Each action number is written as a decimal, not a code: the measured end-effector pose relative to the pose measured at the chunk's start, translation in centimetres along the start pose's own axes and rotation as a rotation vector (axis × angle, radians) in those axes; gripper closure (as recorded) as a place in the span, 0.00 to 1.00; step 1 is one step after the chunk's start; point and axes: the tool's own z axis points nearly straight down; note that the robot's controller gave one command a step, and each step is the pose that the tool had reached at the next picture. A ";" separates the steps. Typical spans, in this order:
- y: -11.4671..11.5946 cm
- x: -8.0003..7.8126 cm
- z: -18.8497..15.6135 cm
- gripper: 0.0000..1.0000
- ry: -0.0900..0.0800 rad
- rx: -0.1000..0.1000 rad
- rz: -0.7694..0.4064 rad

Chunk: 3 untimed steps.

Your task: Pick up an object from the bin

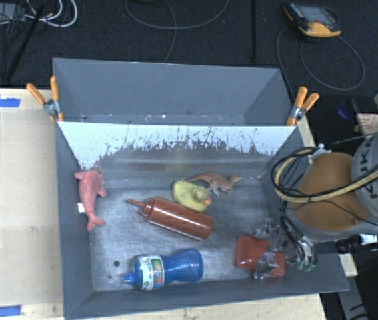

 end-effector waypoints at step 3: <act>0.0 0.2 -5.2 1.00 0.001 -0.001 -0.002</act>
Offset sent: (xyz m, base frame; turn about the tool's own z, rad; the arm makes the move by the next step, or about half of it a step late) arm 0.0000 -0.0002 0.0886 0.0000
